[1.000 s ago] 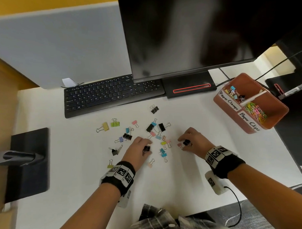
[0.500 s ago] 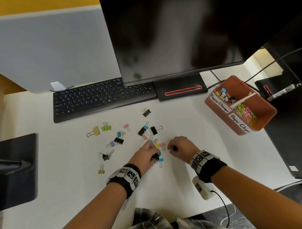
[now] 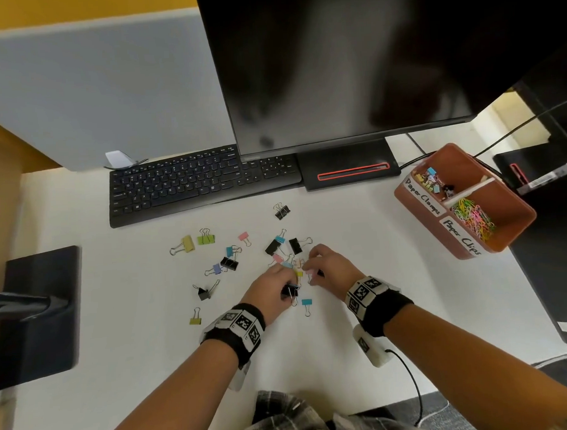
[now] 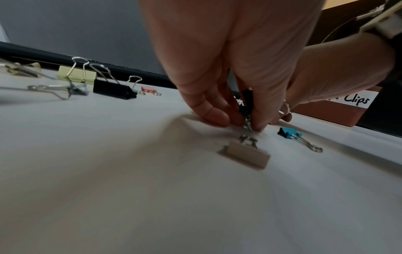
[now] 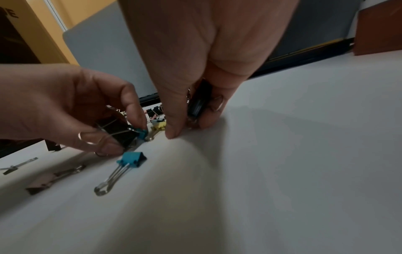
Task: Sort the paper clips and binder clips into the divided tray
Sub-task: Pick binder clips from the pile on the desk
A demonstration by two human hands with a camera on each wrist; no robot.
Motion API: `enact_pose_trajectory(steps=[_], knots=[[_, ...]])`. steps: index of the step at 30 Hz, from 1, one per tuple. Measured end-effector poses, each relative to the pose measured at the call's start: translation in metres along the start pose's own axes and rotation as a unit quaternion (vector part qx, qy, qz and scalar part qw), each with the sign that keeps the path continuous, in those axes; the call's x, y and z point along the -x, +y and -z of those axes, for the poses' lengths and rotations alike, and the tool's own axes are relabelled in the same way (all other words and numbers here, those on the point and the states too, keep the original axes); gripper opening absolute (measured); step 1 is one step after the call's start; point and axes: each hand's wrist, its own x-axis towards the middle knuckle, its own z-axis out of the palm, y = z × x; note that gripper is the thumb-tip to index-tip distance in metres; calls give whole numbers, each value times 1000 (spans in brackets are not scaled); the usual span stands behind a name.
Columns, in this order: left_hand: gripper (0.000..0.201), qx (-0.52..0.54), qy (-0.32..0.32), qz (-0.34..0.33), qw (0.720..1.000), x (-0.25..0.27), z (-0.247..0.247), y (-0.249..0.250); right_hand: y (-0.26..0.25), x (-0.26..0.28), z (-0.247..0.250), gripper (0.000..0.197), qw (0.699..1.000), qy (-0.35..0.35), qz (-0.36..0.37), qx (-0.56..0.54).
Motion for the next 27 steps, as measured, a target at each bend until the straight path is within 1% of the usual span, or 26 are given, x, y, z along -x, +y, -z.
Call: enact_pose_trajectory(steps=[3,5,7,9,10,11,13,16,18,20,22,23,25,26,27], knots=[[30,11,-7,-5,1000,0,0,-5,-3,-1,5,26,999,-25,-22,20],[29,13,-7,8,1000,0,1,-7,3,4,3,15,999,-13,-32,-12],[28,15,-1,19,1000,0,2,-6,13,12,4,14,998,-8,-38,-46],[26,30,5,9,999,-2,7,3,22,21,14,12,998,3,-34,-61],[25,42,6,-4,999,-4,11,12,26,26,23,11,997,21,-29,-65],[25,56,3,-16,998,-8,17,23,32,29,35,10,996,48,-26,-71],[25,70,2,-39,997,-26,27,52,46,38,65,13,988,124,-36,-88],[24,71,26,-65,995,-71,35,108,69,51,120,18,967,235,-65,-78],[23,114,47,-67,990,-105,34,151,88,57,158,17,948,284,-101,-100],[23,172,56,-68,981,-137,28,195,110,56,189,11,927,323,-141,-126],[27,207,60,-61,975,-167,17,230,128,48,212,6,910,345,-186,-137],[32,217,60,-51,973,-182,9,241,135,43,219,9,903,349,-208,-141],[50,207,35,-21,977,-203,-2,254,143,34,227,27,899,324,-249,-158],[57,198,17,-10,980,-209,-4,256,144,31,229,34,902,303,-256,-170],[59,197,7,-4,980,-213,-5,255,147,28,228,39,907,285,-252,-182]])
